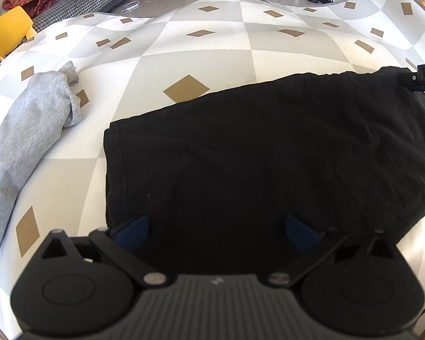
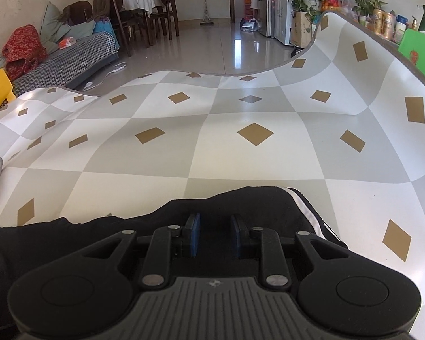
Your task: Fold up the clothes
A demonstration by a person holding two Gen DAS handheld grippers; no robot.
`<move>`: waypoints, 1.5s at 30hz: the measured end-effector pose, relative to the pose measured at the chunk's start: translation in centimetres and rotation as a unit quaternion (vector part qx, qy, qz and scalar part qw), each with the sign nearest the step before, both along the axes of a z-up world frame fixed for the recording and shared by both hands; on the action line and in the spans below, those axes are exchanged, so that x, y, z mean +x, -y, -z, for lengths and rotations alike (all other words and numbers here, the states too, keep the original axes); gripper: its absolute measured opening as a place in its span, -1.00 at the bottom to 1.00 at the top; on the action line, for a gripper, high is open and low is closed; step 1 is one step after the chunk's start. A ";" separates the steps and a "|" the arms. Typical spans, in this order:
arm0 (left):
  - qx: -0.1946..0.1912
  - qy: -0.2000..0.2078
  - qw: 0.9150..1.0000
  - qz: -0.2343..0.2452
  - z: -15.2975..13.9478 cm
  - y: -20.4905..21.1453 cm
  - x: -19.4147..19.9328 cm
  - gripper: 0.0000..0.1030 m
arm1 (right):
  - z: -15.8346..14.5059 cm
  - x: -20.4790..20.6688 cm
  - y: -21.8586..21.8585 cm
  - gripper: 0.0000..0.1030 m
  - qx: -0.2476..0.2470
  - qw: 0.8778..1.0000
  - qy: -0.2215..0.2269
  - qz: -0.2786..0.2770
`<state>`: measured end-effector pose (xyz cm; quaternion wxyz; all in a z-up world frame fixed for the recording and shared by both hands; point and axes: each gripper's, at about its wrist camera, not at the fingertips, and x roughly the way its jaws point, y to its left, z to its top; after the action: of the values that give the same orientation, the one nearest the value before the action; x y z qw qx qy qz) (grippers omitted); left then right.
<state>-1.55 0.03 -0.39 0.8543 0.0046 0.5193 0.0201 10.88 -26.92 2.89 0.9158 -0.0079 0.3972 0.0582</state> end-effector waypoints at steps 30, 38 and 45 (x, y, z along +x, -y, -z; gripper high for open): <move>-0.002 0.006 0.999 -0.042 0.0 -1.6 1.1 1.00 | 0.3 -2.9 3.4 -0.46 -0.032 0.996 -0.050 0.067; -0.003 0.010 0.999 -0.038 0.3 -1.5 0.4 1.00 | 1.2 -3.3 4.1 -0.43 -0.035 0.995 -0.062 0.074; -0.008 0.010 0.999 -0.050 0.3 -2.6 0.3 1.00 | 1.4 -3.7 4.3 -0.44 -0.034 0.994 -0.061 0.079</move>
<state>-1.28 2.64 -0.71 0.8577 -0.0280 0.5101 0.0589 7.17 -31.20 1.49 0.8910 -0.0040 0.4531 -0.0277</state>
